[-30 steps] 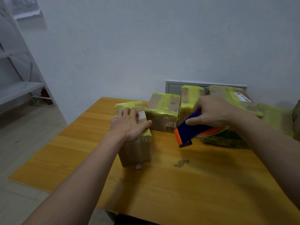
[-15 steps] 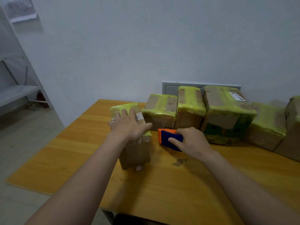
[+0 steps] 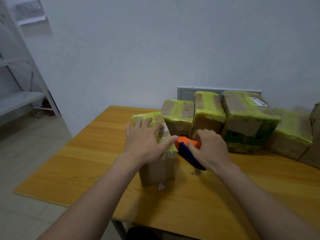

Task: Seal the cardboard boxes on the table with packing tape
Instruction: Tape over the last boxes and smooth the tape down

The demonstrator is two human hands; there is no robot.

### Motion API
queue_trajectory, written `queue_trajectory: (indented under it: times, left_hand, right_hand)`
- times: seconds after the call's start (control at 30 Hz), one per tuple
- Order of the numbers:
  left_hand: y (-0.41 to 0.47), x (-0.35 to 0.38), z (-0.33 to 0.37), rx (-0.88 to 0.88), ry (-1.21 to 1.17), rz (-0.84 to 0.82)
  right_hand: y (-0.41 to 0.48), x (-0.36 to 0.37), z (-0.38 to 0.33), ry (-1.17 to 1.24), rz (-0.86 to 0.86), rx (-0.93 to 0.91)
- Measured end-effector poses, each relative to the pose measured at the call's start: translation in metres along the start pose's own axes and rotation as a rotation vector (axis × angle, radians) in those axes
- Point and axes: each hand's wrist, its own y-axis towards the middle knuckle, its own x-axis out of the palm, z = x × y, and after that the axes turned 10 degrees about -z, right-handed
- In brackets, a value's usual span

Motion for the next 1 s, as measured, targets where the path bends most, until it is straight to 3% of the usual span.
queue_trajectory:
  times: [0.1, 0.2, 0.3, 0.5, 0.7, 0.9, 1.0]
  left_hand:
    - [-0.006, -0.004, -0.007, 0.098, -0.214, 0.117]
    - [-0.005, 0.002, -0.025, 0.236, -0.554, 0.003]
    - [-0.012, 0.015, -0.045, 0.360, -0.547, -0.021]
    - [-0.019, 0.016, -0.056, 0.476, -0.264, -0.039]
    - [-0.017, 0.013, -0.061, 0.543, -0.145, -0.076]
    - [-0.021, 0.008, -0.058, 0.515, -0.315, -0.108]
    - [-0.029, 0.020, -0.057, 0.457, -0.614, 0.064]
  right_hand:
    - [0.001, -0.016, -0.033, 0.354, 0.116, -0.189]
    - [0.002, -0.017, -0.059, 0.513, 0.052, -0.344]
    - [0.001, 0.004, -0.063, 0.583, -0.088, -0.416]
    - [0.004, 0.027, -0.044, 0.544, -0.128, -0.535]
    - [0.005, 0.030, -0.039, 0.450, -0.103, -0.572]
    - [-0.001, 0.012, -0.041, 0.464, -0.233, -0.556]
    - [0.000, 0.010, -0.039, 0.408, -0.237, -0.566]
